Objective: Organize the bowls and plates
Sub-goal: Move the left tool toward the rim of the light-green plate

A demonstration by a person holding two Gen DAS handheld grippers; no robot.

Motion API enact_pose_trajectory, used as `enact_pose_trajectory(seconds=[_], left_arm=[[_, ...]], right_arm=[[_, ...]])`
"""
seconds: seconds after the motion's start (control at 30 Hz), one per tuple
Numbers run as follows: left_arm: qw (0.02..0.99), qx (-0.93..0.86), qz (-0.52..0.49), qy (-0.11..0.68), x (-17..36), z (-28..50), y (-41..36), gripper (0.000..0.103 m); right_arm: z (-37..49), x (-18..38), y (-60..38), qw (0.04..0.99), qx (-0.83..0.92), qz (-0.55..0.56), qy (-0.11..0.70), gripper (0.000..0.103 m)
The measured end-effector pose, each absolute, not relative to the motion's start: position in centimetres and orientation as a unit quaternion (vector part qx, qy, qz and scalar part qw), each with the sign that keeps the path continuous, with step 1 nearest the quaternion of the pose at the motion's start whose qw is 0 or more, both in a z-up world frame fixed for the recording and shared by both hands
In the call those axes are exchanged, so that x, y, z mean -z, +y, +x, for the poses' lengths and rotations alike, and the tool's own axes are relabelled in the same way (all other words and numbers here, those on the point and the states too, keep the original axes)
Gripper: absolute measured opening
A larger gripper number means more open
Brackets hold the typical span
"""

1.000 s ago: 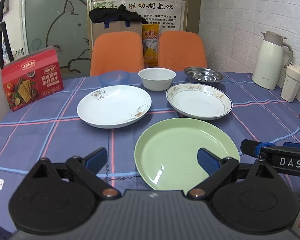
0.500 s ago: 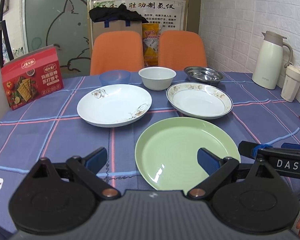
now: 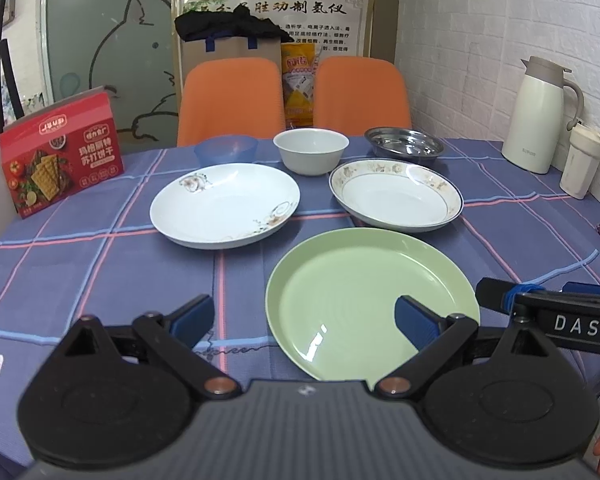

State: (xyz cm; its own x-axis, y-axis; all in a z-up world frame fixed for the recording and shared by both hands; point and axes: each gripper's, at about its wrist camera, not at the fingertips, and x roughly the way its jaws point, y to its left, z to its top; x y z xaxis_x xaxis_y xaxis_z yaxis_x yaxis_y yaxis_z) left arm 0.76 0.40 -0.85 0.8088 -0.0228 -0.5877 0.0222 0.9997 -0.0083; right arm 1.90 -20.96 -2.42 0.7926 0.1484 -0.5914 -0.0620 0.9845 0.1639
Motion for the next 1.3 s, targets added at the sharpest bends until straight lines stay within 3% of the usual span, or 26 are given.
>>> enact_pose_trajectory(seconds=[1.3], left_arm=[[0.94, 0.011, -0.003, 0.341, 2.8, 3.5, 1.5, 0.096]], right_arm=[[3.6, 3.6, -20.7, 0.935, -0.059, 0.066, 0.342, 0.09]])
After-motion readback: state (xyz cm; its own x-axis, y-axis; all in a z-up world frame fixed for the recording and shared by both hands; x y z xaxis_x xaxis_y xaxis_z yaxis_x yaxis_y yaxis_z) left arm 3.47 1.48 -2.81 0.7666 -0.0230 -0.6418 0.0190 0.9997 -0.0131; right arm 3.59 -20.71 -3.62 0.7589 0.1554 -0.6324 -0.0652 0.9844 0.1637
